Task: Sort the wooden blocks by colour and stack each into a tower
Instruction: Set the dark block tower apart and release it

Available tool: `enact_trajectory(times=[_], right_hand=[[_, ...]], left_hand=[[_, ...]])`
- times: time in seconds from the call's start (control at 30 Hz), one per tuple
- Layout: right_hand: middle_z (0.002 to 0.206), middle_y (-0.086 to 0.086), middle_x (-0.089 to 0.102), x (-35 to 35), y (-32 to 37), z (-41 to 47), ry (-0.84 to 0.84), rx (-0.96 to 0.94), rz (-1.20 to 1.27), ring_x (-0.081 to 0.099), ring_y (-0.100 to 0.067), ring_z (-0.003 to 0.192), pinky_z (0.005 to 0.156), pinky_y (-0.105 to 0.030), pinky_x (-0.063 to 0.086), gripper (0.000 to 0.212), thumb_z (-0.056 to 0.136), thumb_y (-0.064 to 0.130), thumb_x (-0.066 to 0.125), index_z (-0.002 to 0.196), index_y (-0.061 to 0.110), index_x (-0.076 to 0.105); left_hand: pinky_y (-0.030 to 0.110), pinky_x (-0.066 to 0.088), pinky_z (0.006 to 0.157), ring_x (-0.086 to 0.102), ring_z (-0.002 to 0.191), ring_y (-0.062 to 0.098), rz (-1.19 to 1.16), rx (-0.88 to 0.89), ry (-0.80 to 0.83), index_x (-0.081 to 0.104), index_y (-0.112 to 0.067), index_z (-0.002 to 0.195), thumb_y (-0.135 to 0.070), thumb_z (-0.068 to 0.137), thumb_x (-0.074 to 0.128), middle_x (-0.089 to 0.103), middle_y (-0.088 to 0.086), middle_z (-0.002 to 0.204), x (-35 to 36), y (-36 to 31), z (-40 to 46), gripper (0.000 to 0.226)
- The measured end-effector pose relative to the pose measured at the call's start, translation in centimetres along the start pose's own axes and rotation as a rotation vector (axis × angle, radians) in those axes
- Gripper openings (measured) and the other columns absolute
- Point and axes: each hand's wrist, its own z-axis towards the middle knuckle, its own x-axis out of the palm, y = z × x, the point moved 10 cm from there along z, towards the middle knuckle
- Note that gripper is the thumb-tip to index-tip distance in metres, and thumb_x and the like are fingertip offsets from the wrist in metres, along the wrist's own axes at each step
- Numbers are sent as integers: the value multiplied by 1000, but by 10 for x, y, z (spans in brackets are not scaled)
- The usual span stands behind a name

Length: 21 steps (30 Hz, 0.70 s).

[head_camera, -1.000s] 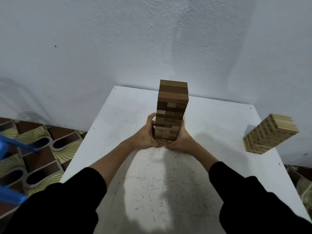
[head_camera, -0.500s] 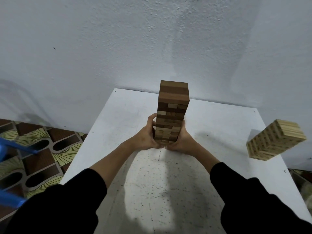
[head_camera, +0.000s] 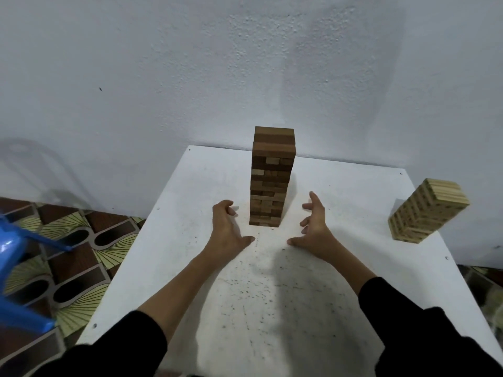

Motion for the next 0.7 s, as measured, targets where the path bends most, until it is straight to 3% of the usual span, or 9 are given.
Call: enact_trajectory(times=[0.13,0.2,0.3,0.4,0.57,0.7], right_hand=[[121,-8,40,-27,-14,-36,-102,-37,2,46,-14,82,64,-12,44,78,75,0,74,139,11,30],[117,-14,48,-41,-19,-52,-122,-54,-28,47,-13,77,64,-10,41,57,78,-4,69,128,5,45],[104,-15,59,-65,-30,-72,-180,-68,-88,50,-10,69,63,-4,39,31,77,-9,66,106,2,61],[93,-9,64,-98,-48,-91,-271,-34,-117,53,-13,74,66,-1,37,15,78,-7,65,91,1,67],[84,-5,63,-160,-91,-107,-385,95,-107,54,-15,78,69,-15,36,4,79,-1,66,80,3,66],[81,-4,54,-201,-121,-106,-480,211,-35,51,-21,80,66,-24,35,28,73,-2,72,75,13,48]], left_hand=[[22,44,84,44,98,7,-30,60,-8,30,-33,103,2,67,76,41,7,111,18,-13,-35,68],[27,45,80,47,94,14,-54,43,28,34,-32,98,3,69,72,43,5,103,37,-21,-50,59],[24,42,75,48,88,16,-22,108,120,44,-20,98,0,70,64,47,4,98,73,-35,-65,39],[13,37,69,44,81,7,51,203,246,48,-17,104,-4,76,65,49,1,100,119,-53,-71,35],[10,35,63,40,71,7,86,212,360,47,-9,116,-3,79,70,43,-2,97,194,-80,-55,44],[8,32,65,42,79,12,90,230,401,45,-2,121,0,76,70,43,6,107,238,-98,-35,51]])
